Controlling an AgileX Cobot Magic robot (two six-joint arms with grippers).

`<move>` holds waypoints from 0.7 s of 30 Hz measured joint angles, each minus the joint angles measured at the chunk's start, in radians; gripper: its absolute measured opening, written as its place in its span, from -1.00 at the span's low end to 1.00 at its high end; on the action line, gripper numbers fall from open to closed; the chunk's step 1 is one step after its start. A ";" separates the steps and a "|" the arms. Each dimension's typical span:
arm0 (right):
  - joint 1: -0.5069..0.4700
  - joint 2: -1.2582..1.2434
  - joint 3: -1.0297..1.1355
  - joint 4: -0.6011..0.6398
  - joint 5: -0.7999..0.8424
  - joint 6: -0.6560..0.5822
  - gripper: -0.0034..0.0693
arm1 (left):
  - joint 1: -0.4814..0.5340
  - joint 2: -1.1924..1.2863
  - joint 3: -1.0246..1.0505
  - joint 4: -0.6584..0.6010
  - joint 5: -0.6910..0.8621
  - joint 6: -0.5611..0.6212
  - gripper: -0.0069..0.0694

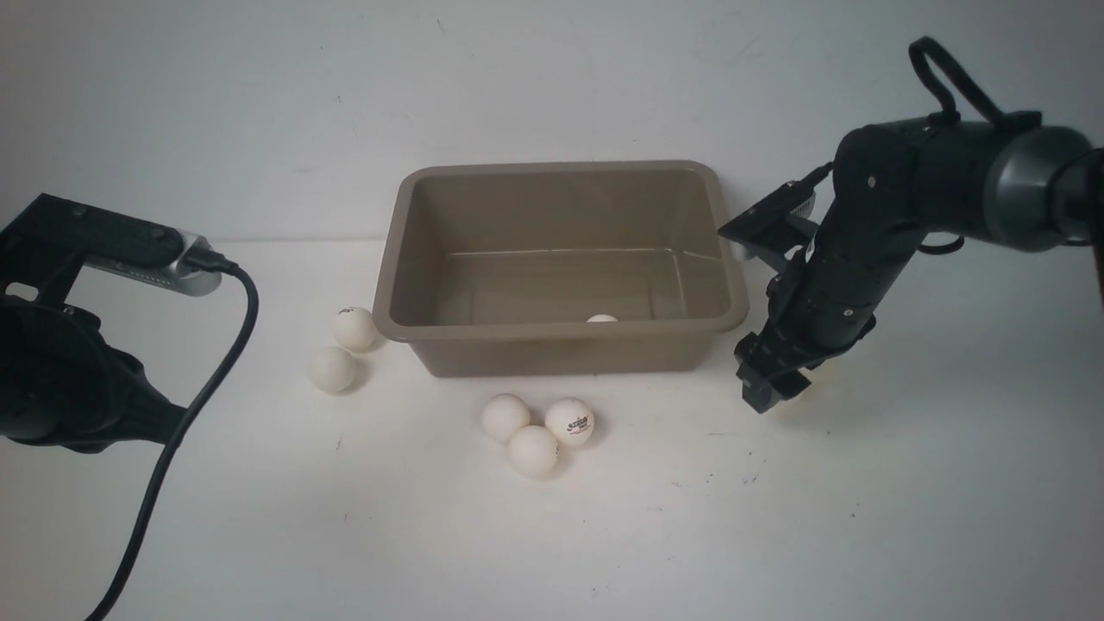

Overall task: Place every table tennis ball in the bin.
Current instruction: Use the right arm to clamp the table tennis ball closest to it

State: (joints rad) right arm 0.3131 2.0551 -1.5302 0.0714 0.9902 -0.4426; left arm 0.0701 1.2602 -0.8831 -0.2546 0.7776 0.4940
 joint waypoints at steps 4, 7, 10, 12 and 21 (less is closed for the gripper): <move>0.000 0.009 -0.001 0.000 -0.004 0.001 0.54 | 0.000 0.000 0.000 0.000 0.000 0.000 -0.83; 0.000 0.011 -0.001 -0.001 -0.012 0.001 0.51 | 0.000 0.000 0.000 0.000 0.000 0.000 -0.83; 0.000 0.011 -0.001 -0.001 -0.022 0.001 0.46 | 0.000 0.000 0.000 0.000 0.000 0.000 -0.83; 0.000 0.011 -0.001 -0.001 -0.026 0.001 0.41 | 0.000 0.000 0.000 0.000 0.000 0.000 -0.83; 0.000 0.017 -0.001 -0.002 -0.033 0.001 0.31 | 0.000 0.000 0.000 0.000 0.000 0.000 -0.83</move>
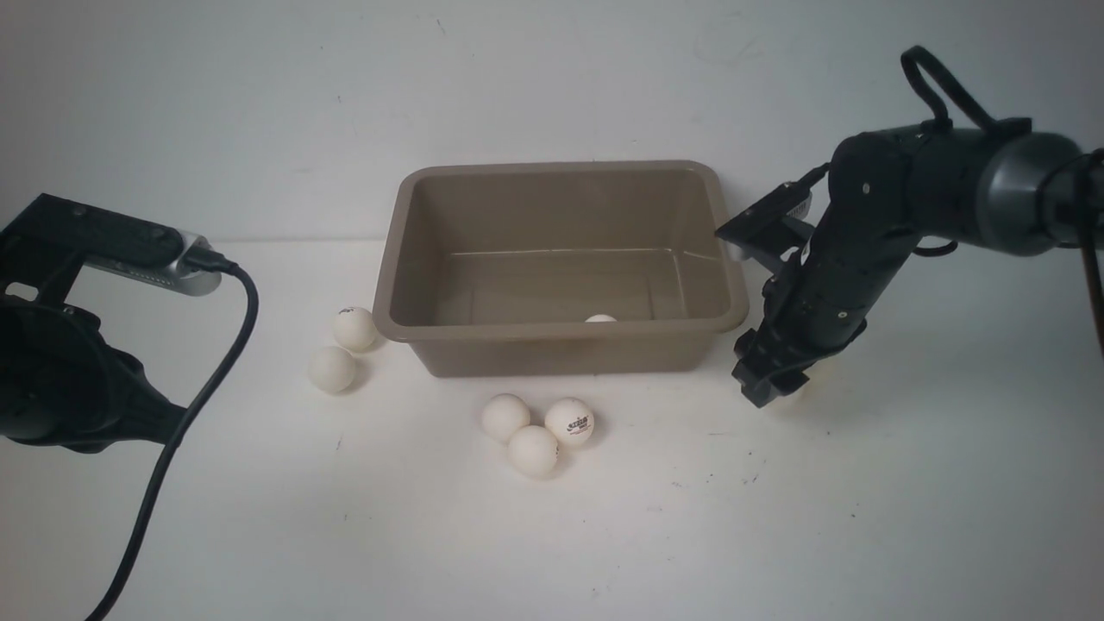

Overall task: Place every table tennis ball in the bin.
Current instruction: Use the right arm to clamp the table tennis ball closest to it

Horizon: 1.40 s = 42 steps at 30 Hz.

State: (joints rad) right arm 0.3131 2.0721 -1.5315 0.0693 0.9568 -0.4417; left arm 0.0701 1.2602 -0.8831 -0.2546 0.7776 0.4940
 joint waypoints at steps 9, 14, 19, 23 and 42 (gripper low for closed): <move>0.000 0.043 0.000 -0.007 -0.001 0.000 0.31 | 0.000 0.000 0.000 0.000 0.000 0.000 -0.83; 0.000 0.050 0.000 -0.007 -0.004 0.000 0.30 | 0.000 0.000 0.000 0.000 0.000 0.000 -0.83; 0.000 0.050 0.000 -0.007 -0.018 0.000 0.10 | 0.000 0.000 0.000 0.000 0.000 0.000 -0.83; 0.000 0.050 0.000 -0.007 -0.017 0.000 0.10 | 0.000 0.000 0.000 0.000 0.000 0.000 -0.83; 0.008 -0.111 -0.272 0.140 0.257 0.008 0.10 | 0.000 0.000 0.000 0.000 0.000 0.000 -0.83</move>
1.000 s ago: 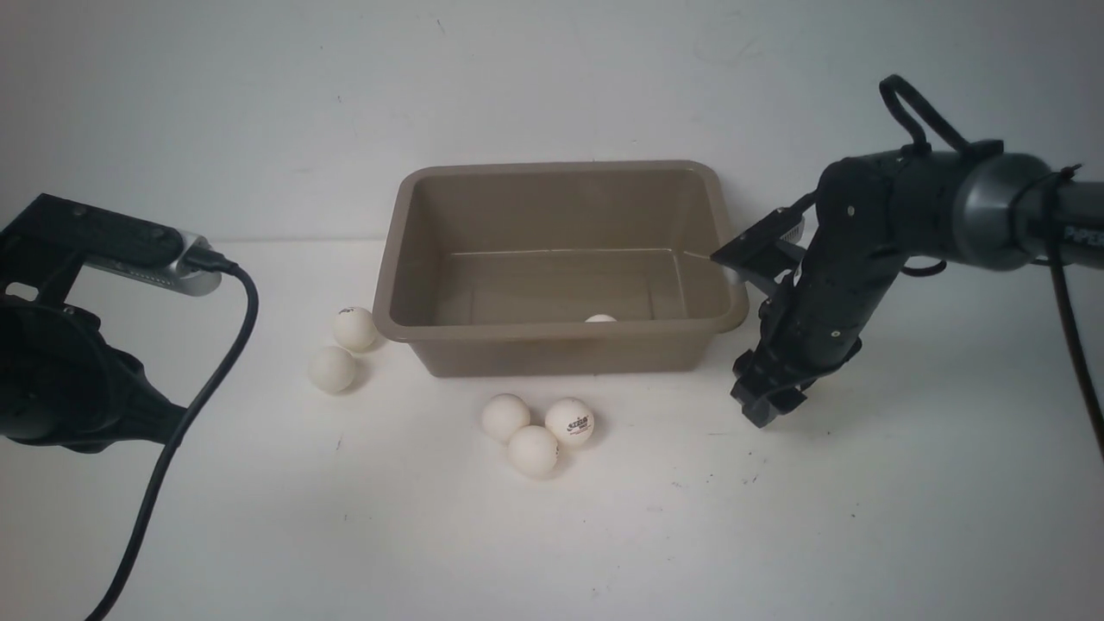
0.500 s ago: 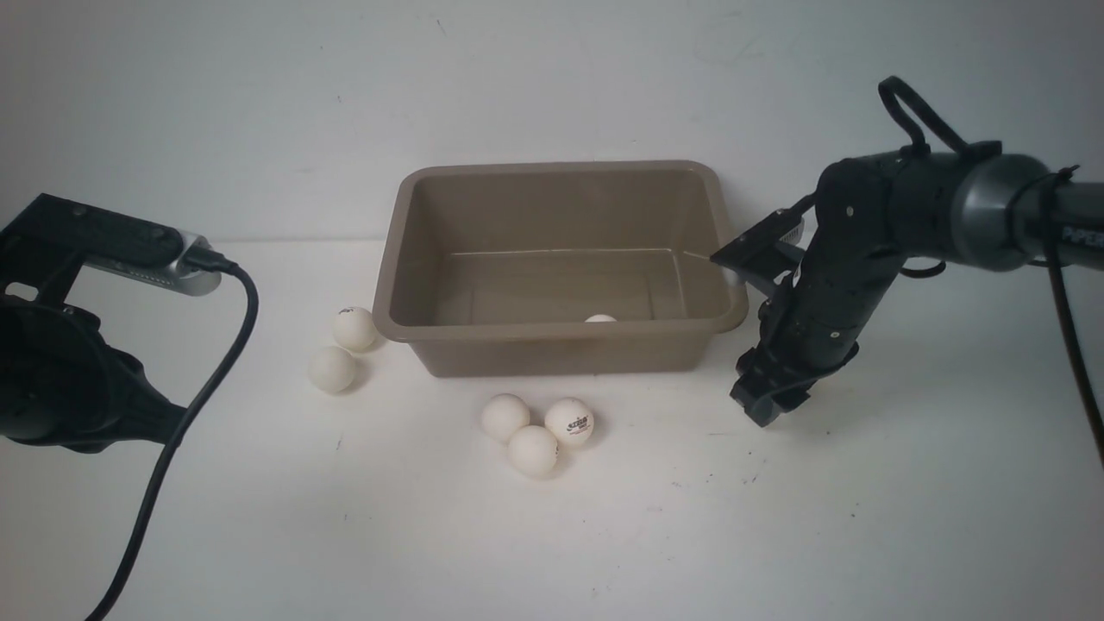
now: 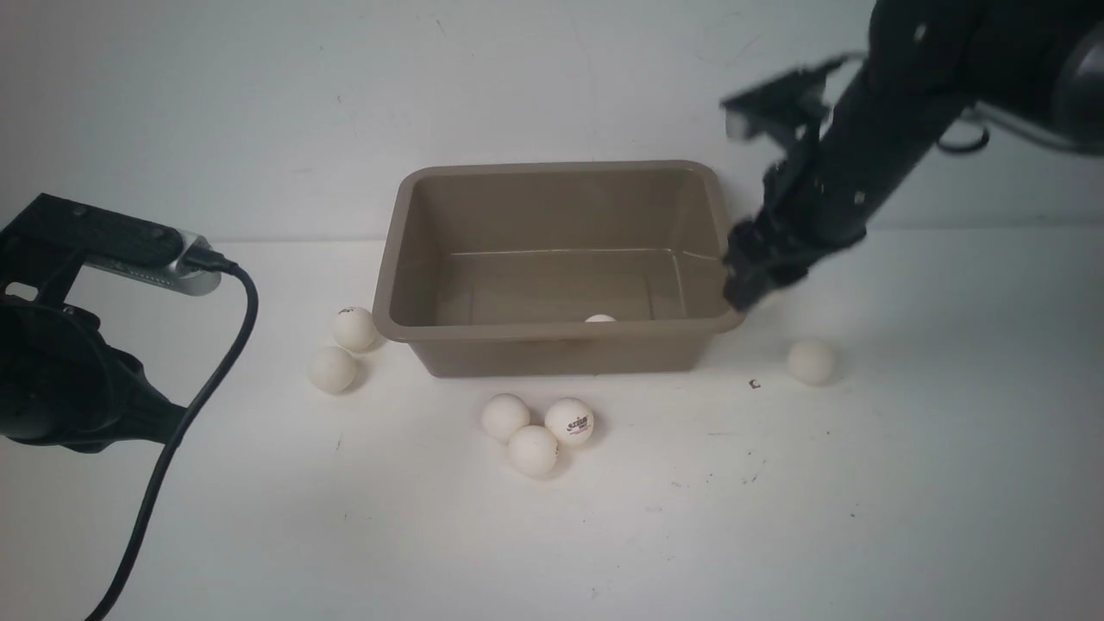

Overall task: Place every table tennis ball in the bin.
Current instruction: Use the right arm to clamp the table tennis ball closest to it, then use the right arm to put the table tennis ball into the box, then use the right arm to clamp the table tennis ball closest to it

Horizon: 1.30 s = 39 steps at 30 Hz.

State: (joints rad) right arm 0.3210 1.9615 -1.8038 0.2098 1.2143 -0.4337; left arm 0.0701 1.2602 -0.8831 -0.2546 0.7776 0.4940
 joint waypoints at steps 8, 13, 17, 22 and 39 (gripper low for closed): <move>0.101 0.126 -0.121 -0.059 -0.177 0.000 0.10 | 0.000 0.000 0.000 0.000 0.000 0.000 -0.83; 0.152 0.260 -0.155 -0.142 -0.171 -0.037 0.10 | 0.000 0.000 0.000 0.000 0.000 0.000 -0.83; 0.160 0.278 -0.178 -0.156 -0.177 -0.042 0.14 | 0.000 0.000 0.000 0.000 0.000 0.000 -0.83; 0.161 0.278 -0.195 -0.210 -0.186 0.029 0.50 | 0.000 0.000 0.000 0.000 0.000 0.000 -0.83; -0.035 -0.036 -0.184 -0.237 0.033 0.071 0.60 | 0.000 0.000 0.000 0.000 0.000 0.000 -0.83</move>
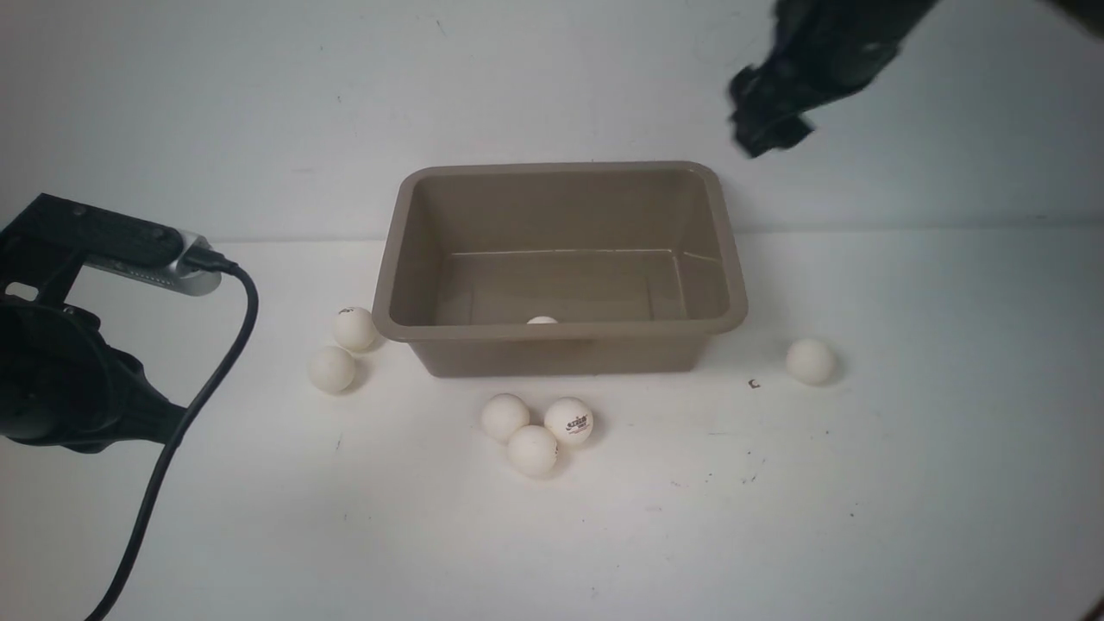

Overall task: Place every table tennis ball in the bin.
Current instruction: Use the right arm to clamp the table tennis ball closest to it

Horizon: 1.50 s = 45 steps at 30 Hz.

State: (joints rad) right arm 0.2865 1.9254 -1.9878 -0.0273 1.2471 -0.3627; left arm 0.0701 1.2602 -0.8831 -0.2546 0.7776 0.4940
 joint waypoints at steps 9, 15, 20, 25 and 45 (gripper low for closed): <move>-0.027 -0.001 0.338 0.050 -0.119 0.000 0.60 | 0.000 0.000 0.000 0.000 0.000 -0.001 -0.83; -0.028 0.002 0.415 0.042 -0.210 0.000 0.60 | 0.000 0.000 0.000 -0.003 0.000 -0.002 -0.83; -0.028 0.024 0.420 0.036 -0.247 0.000 0.60 | 0.000 0.000 0.000 -0.017 0.000 -0.002 -0.83; -0.028 0.067 0.420 0.027 -0.265 0.000 0.60 | 0.000 0.000 0.000 -0.018 0.000 -0.001 -0.83; -0.028 0.186 0.419 0.001 -0.341 0.000 0.53 | 0.000 0.000 0.000 -0.018 0.002 0.000 -0.83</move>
State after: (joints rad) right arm 0.2585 2.1112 -1.5687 -0.0260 0.9066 -0.3627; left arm 0.0701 1.2602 -0.8831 -0.2729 0.7796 0.4939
